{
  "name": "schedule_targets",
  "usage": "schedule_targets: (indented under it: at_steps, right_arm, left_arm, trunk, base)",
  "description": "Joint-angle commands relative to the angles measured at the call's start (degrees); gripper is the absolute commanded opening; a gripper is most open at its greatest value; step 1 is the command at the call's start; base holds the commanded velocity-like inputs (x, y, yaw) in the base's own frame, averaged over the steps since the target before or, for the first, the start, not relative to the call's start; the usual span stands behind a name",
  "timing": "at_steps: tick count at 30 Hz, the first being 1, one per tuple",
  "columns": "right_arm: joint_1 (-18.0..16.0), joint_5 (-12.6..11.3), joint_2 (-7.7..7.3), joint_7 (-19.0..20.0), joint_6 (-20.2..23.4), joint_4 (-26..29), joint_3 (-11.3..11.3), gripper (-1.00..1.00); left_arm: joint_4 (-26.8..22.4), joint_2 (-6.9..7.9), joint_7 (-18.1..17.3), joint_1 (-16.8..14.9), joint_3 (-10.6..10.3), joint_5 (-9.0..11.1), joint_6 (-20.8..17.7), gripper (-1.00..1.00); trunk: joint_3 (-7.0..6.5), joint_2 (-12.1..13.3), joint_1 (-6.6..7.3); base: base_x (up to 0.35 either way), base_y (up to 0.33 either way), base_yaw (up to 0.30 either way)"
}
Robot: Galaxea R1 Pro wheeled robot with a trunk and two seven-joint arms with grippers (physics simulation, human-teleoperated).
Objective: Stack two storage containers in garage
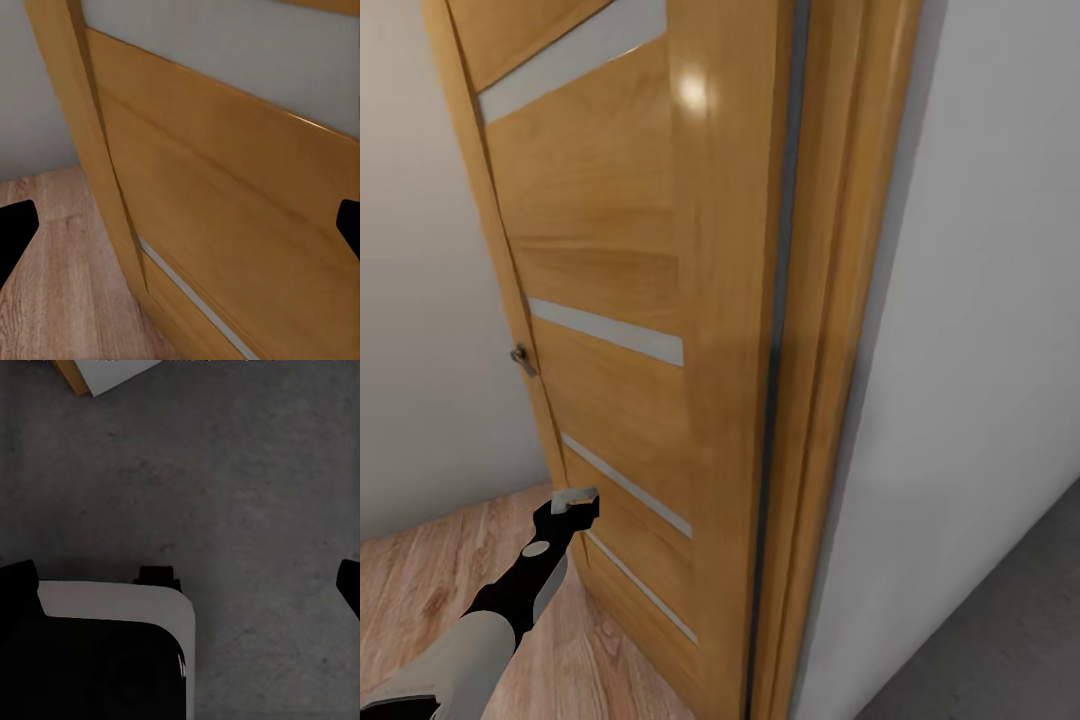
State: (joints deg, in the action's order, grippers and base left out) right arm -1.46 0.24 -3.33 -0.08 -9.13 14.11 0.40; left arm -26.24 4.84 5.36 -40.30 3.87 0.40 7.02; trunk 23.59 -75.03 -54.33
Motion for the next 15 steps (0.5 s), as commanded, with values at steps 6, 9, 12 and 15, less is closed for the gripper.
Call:
schedule_targets:
  at_steps: [6,9,12,15]
  right_arm:
    - [0.0,0.0,-0.01,0.0,-0.2,0.0,0.0,1.00]
    - [0.0,0.0,-0.01,0.0,-0.2,0.0,0.0,1.00]
    - [0.0,0.0,-0.01,0.0,-0.2,0.0,0.0,1.00]
    - [0.0,0.0,-0.01,0.0,-0.2,0.0,0.0,1.00]
  left_arm:
    - [0.0,-0.01,0.1,0.0,0.0,0.0,0.2,1.00]
    - [0.0,-0.01,0.1,0.0,0.0,0.0,0.2,1.00]
    - [0.0,-0.01,0.1,0.0,0.0,0.0,0.2,1.00]
    - [0.0,-0.02,0.1,0.0,0.0,0.0,0.2,1.00]
  trunk:
    - [0.06,0.0,0.00]
    - [0.06,0.0,0.00]
    - [0.06,0.0,0.00]
    - [0.06,0.0,0.00]
  base:
    - [0.161,0.000,-0.001]
    - [0.073,0.000,0.000]
    - [0.026,0.000,0.000]
    - [0.012,0.000,0.000]
